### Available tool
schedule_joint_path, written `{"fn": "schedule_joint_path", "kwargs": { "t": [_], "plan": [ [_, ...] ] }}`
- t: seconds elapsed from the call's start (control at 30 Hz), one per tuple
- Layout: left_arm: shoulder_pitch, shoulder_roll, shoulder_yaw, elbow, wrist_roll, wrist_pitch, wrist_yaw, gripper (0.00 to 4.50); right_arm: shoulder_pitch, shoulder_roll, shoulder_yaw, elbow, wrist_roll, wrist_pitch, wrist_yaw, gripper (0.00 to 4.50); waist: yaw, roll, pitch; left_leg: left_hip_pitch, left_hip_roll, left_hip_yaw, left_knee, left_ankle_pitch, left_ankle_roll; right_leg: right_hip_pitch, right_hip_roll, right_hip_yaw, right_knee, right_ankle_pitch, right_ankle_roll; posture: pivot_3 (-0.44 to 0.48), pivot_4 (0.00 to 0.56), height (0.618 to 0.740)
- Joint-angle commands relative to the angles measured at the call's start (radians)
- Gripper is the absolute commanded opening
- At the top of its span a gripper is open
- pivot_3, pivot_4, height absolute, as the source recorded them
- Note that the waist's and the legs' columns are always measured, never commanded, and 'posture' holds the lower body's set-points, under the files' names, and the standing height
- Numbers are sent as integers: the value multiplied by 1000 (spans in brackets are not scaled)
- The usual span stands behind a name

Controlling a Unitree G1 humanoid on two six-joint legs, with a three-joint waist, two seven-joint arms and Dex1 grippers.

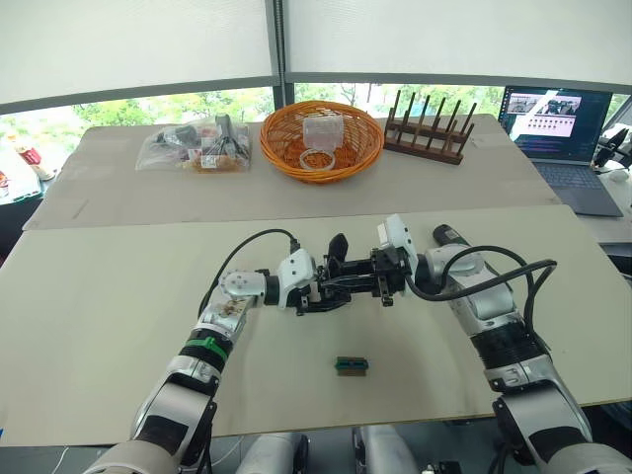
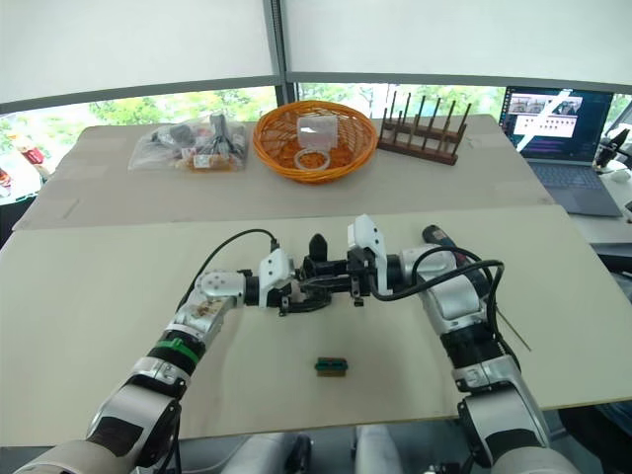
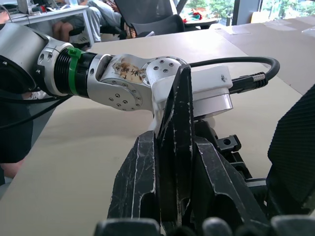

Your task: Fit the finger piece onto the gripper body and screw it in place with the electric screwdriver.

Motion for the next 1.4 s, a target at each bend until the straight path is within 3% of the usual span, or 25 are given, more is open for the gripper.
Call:
{"fn": "schedule_joint_path", "kwargs": {
  "t": [0.03, 0.6, 1.0, 1.13, 1.4],
  "plan": [
    [-9, 2, 1, -19, 4, -36, 6, 2387, -10, -24, 4, 31, -37, 13, 2, 411, 0, 0, 0, 0, 0, 0, 0, 0, 0, 0, 0, 0, 0, 0, 0, 0, 150, 740],
    [-18, 11, 6, -4, 4, -46, 8, 2387, 14, -47, -11, 12, -29, 12, -1, 411, 1, 0, 0, 0, 0, 0, 0, 0, 0, 0, 0, 0, 0, 0, 0, 0, 150, 740],
    [-17, 8, 7, -7, 7, -47, 15, 2387, 114, 14, -12, 25, -62, -72, -97, 411, -2, 0, -3, 1, 0, 0, 0, 0, 0, 1, 0, 0, 0, 0, 0, 0, 150, 740],
    [-21, 6, 11, -8, 6, -42, 17, 2387, 86, 11, 20, 104, -89, -115, -50, 411, -4, 0, -4, 2, 0, 0, -1, 0, 0, 1, 0, 0, 0, 0, 0, 0, 150, 740],
    [-23, 13, 13, -16, 7, -40, 15, 2387, -8, -15, 123, 231, -109, -22, 111, 411, -5, 1, -7, 4, 0, 0, -1, 0, 0, 3, 0, 0, 0, 0, 0, 0, 150, 740]
  ]
}}
